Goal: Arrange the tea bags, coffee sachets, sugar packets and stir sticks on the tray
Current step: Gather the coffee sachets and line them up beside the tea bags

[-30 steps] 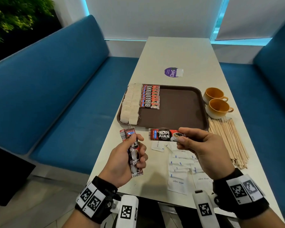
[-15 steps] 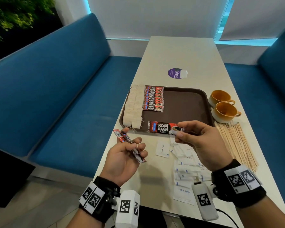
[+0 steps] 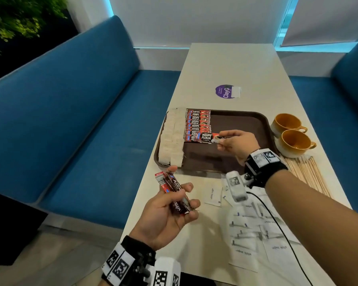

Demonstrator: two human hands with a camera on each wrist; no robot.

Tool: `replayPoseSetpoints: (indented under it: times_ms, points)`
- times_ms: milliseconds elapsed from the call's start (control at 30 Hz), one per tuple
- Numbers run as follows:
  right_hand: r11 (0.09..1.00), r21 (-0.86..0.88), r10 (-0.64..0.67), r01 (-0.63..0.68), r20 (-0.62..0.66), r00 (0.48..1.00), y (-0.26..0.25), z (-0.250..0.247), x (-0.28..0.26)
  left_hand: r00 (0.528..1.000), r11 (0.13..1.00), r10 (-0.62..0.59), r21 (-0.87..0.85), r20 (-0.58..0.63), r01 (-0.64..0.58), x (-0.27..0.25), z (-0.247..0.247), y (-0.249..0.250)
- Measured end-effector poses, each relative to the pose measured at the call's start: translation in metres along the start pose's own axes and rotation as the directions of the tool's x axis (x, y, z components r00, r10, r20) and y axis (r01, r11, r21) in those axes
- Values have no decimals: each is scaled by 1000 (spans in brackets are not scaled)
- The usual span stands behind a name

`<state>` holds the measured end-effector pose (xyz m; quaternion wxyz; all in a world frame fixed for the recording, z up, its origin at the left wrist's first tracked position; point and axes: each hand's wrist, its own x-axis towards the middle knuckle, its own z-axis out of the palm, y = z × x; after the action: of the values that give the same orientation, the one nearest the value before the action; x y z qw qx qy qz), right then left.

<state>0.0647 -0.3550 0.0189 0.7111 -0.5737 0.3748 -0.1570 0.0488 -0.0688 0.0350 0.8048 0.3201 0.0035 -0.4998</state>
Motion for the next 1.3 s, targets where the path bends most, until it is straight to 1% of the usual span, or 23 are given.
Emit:
replayPoseSetpoints:
  times_ms: [100, 200, 333, 533, 633, 867, 1233, 1300]
  points:
    - [992, -115, 44, -43, -2, 999, 5, 13, 24, 1000, 999, 28, 28, 14, -28, 6, -8, 0]
    - [958, -280, 62, -67, -25, 998, 12, 20, 40, 999, 992, 15, 123, 33, -19, 6, -11, 2]
    - [906, -419, 52, -55, -20, 998, 15, 27, 49, 999, 981, -7, 195, 38, -1, 5, -12, 4]
    - [807, -591, -33, 4, -39, 999, 12, 37, 57, 1000, 980, -19, 197, 18, 15, 5, -17, 6]
    - [758, -653, -42, 3, -43, 998, 12, 41, 59, 1000, 980, -24, 195, 13, 21, 5, -17, 6]
    - [684, -729, -23, -11, -37, 999, 8, 44, 60, 1000, 981, -22, 192, -3, 22, 6, -19, 5]
    - [707, -706, 1, -45, -62, 998, 8, 42, 59, 999, 983, -28, 182, -18, 30, 3, -22, 4]
    - [725, -687, 4, -44, -60, 998, 9, 39, 59, 1000, 984, -27, 177, -15, 29, 2, -21, 5]
